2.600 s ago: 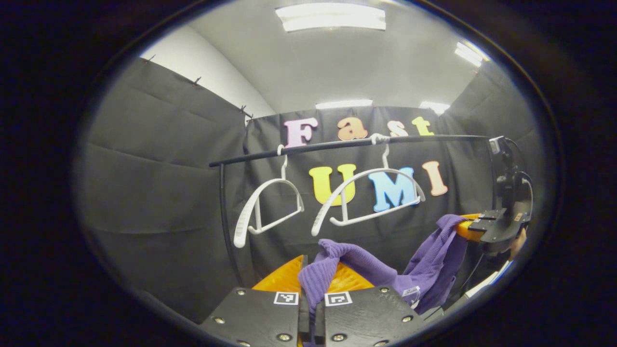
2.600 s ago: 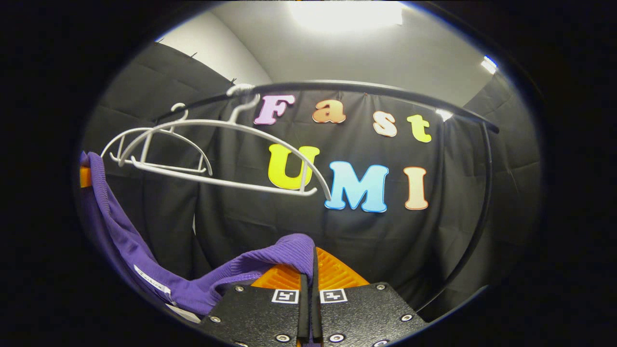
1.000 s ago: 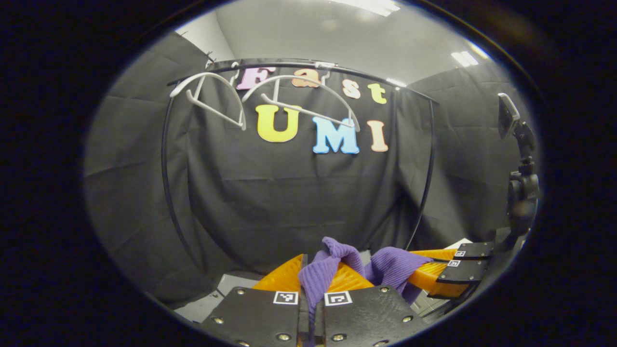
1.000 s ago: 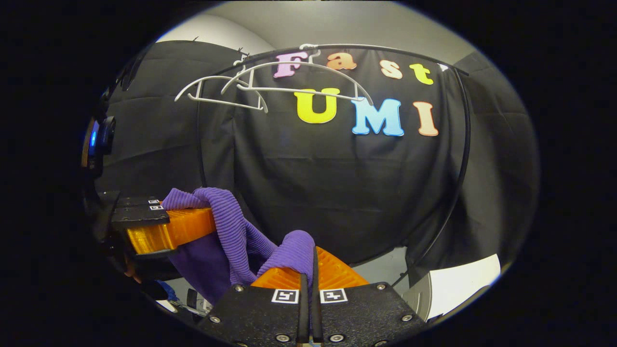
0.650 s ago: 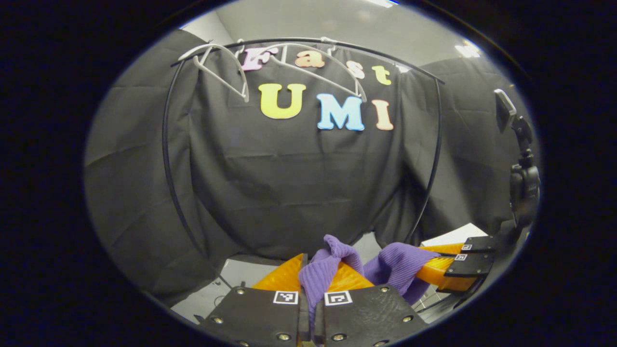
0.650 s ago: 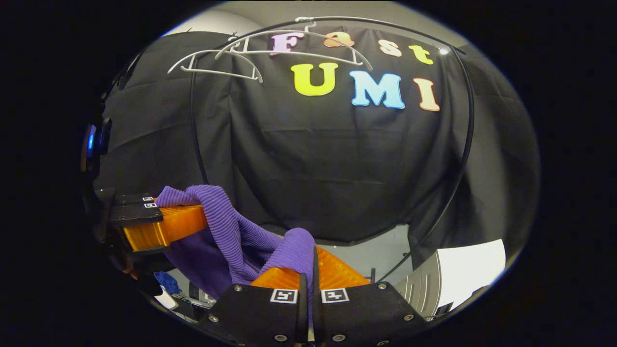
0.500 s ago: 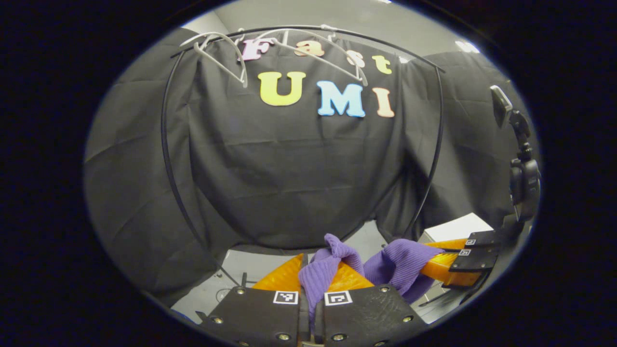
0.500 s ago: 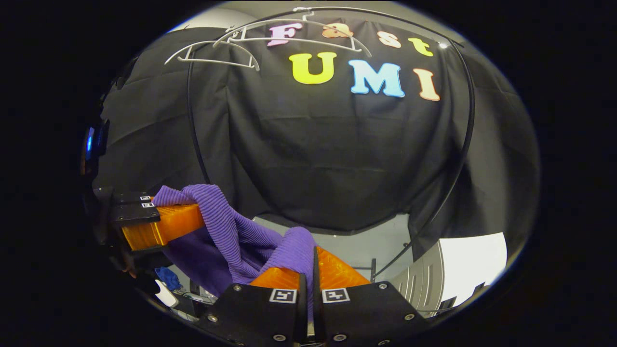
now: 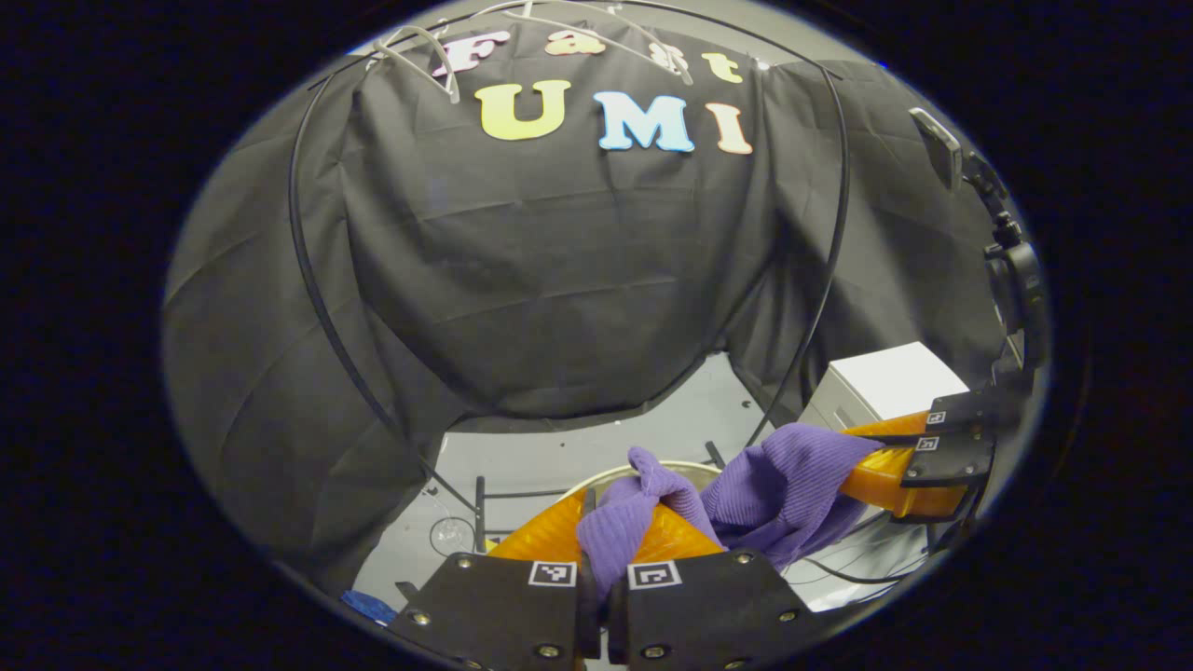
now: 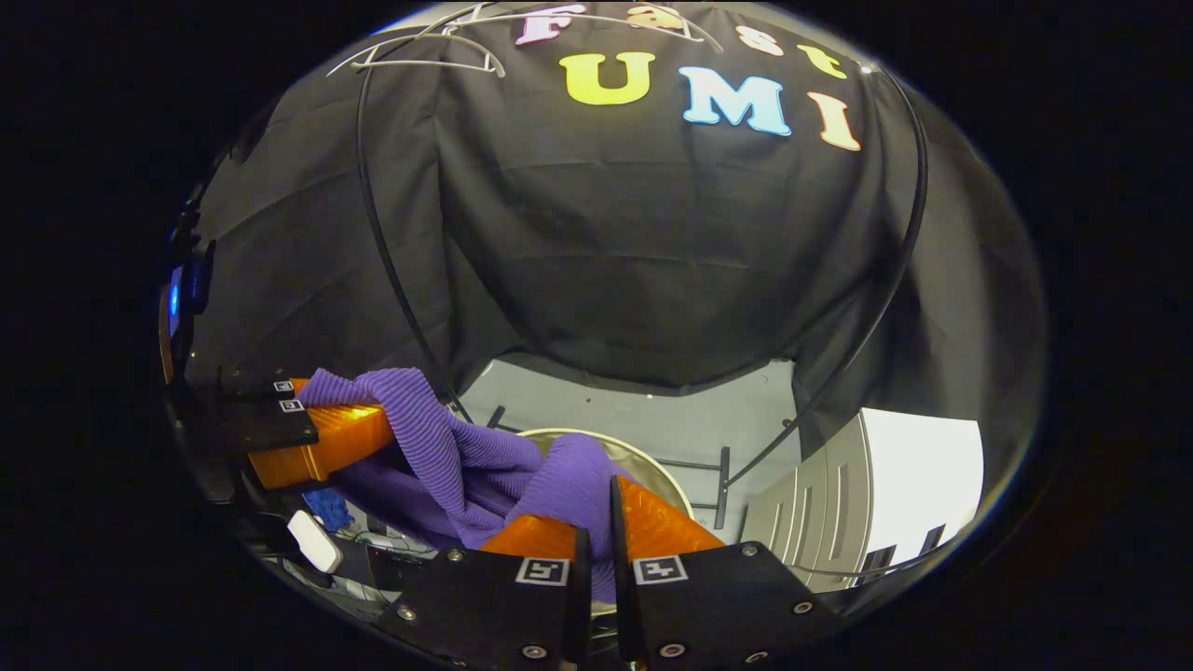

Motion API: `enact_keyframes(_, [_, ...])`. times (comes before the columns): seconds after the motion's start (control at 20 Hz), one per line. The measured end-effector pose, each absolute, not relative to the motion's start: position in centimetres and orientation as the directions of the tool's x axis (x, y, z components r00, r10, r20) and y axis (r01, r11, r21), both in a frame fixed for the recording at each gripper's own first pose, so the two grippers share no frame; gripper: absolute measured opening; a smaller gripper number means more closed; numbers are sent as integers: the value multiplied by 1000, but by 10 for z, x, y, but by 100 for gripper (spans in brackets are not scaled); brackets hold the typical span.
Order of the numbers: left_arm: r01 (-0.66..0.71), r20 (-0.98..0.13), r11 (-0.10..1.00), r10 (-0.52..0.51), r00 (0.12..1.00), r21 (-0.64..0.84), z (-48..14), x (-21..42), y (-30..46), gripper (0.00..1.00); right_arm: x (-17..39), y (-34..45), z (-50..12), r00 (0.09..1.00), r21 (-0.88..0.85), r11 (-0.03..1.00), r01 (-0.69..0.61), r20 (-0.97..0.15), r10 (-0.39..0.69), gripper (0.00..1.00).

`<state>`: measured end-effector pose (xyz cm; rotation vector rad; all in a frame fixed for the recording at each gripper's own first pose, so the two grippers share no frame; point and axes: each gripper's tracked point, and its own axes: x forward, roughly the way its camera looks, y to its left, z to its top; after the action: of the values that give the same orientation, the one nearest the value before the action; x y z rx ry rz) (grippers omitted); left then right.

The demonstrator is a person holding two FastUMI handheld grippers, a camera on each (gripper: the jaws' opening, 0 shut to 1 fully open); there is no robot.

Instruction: Grasp the clothes on the hanger with both hands and then place them into the laundry hamper below.

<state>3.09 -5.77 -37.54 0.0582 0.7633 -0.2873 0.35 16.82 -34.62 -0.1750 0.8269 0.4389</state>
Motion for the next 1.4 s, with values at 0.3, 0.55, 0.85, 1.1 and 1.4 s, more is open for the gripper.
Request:
enact_keyframes(0.3, [284,-745,958,-221,630,-44,-394,4,-58,34,-15,157,-355,570,13,890,-455,-764,302,49])
enact_keyframes(0.55, [261,-704,965,-181,687,6,-371,9,-44,96,-9,150,-342,605,13,905,-425,-739,295,95])
enact_keyframes(0.85, [226,-594,974,-181,784,1,-310,29,-34,96,3,143,-293,707,23,929,-369,-641,297,94])
enact_keyframes(1.1, [211,-414,977,-193,889,-1,-212,51,-35,95,15,134,-223,808,20,942,-336,-507,300,93])
enact_keyframes(1.4, [192,-223,981,-192,956,-22,-99,49,-41,100,17,104,-128,900,-6,951,-310,-325,291,95])
